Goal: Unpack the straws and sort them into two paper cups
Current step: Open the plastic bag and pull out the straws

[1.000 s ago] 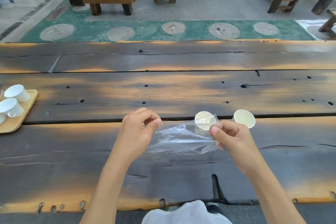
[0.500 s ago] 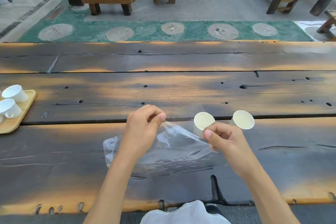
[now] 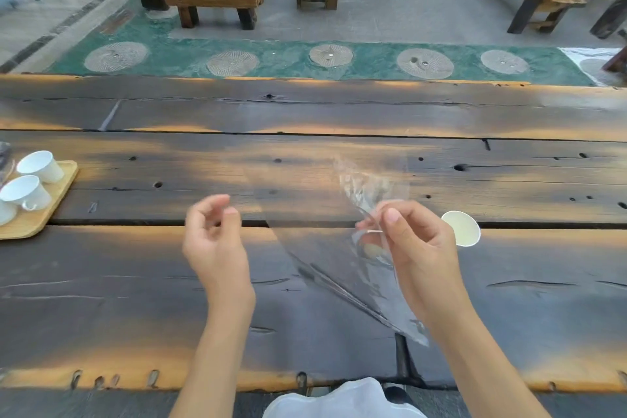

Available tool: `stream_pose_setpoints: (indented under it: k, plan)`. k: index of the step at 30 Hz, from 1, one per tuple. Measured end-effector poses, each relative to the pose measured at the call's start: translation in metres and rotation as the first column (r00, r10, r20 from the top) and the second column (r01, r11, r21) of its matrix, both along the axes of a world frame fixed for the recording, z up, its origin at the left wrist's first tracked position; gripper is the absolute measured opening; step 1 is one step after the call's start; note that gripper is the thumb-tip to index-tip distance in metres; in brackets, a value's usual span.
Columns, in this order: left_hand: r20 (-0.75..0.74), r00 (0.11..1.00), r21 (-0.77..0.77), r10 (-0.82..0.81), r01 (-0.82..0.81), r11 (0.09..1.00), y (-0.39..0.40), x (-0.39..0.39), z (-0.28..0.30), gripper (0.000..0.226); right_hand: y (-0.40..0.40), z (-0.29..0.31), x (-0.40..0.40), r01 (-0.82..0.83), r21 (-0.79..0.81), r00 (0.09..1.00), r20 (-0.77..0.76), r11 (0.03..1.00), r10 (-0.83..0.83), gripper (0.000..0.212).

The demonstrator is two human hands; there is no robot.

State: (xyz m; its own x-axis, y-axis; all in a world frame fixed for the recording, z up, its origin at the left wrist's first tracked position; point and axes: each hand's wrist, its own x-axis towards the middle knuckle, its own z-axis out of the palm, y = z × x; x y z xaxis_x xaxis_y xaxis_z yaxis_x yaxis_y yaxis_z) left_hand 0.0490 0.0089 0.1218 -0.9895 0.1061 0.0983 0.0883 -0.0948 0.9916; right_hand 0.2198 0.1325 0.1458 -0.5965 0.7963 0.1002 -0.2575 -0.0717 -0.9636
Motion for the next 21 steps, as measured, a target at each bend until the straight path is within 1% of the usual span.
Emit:
stream_pose_setpoints:
  k: [1,2,3,4,6,7,8,9,10,11,13,14,16,18,19,21]
  plan:
    - [0.129,0.991,-0.017,-0.020,0.022,1.000,0.006,0.008,-0.012,0.024,-0.002,0.006,-0.005,0.009,-0.051,0.999,-0.049,0.999,-0.012,0.018]
    - [0.259,0.964,-0.076,-0.060,0.082,0.994,0.011,0.017,-0.027,0.019,-0.004,0.011,-0.009,0.005,-0.101,0.995,-0.097,0.995,-0.015,0.019]
    - [0.395,0.912,-0.123,-0.113,0.174,0.977,0.015,0.028,-0.043,0.013,-0.006,0.017,-0.012,-0.008,-0.146,0.990,-0.141,0.989,-0.013,0.020]
    - [0.528,0.832,-0.124,-0.171,0.274,0.954,0.019,0.039,-0.058,0.015,-0.007,0.022,-0.015,-0.020,-0.187,0.983,-0.182,0.982,-0.014,0.022]
    - [0.733,0.627,0.003,-0.265,0.387,0.922,0.026,0.060,-0.080,0.034,-0.004,0.030,-0.017,-0.042,-0.275,0.965,-0.261,0.961,-0.032,0.025]
    - [0.792,0.521,0.097,-0.318,0.406,0.909,0.030,0.066,-0.085,0.039,-0.002,0.032,-0.016,-0.054,-0.317,0.953,-0.299,0.947,-0.045,0.024]
    - [0.822,0.415,0.221,-0.389,0.396,0.891,0.033,0.070,-0.089,0.043,0.000,0.034,-0.015,-0.067,-0.356,0.942,-0.331,0.932,-0.059,0.022]
    - [0.818,0.333,0.346,-0.470,0.368,0.863,0.037,0.072,-0.091,0.046,0.002,0.034,-0.013,-0.082,-0.394,0.932,-0.356,0.916,-0.070,0.021]
    - [0.790,0.299,0.440,-0.536,0.331,0.834,0.040,0.070,-0.092,0.049,0.004,0.034,-0.010,-0.098,-0.427,0.922,-0.378,0.899,-0.079,0.021]
    - [0.756,0.312,0.495,-0.575,0.302,0.815,0.043,0.066,-0.093,0.049,0.006,0.034,-0.007,-0.114,-0.456,0.913,-0.398,0.882,-0.087,0.024]
    - [0.683,0.362,0.592,-0.635,0.237,0.771,0.044,0.054,-0.095,0.036,0.010,0.032,0.001,-0.127,-0.494,0.903,-0.417,0.860,-0.107,0.028]
    - [0.659,0.370,0.631,-0.655,0.203,0.749,0.043,0.048,-0.095,0.027,0.013,0.031,0.006,-0.116,-0.497,0.904,-0.411,0.860,-0.115,0.025]
    - [0.629,0.427,0.628,-0.650,0.214,0.748,0.037,0.039,-0.094,0.015,0.020,0.030,0.018,-0.100,-0.491,0.914,-0.389,0.865,-0.115,0.015]
    - [0.607,0.495,0.568,-0.622,0.278,0.775,0.027,0.030,-0.093,0.017,0.030,0.029,0.031,-0.139,-0.505,0.920,-0.384,0.852,-0.077,0.017]
    - [0.593,0.525,0.538,-0.610,0.304,0.786,0.022,0.025,-0.093,0.023,0.036,0.030,0.038,-0.163,-0.508,0.922,-0.385,0.846,-0.053,0.021]
    - [0.559,0.585,0.483,-0.588,0.346,0.804,0.011,0.015,-0.093,0.040,0.050,0.031,0.053,-0.158,-0.491,0.940,-0.342,0.857,-0.022,0.032]
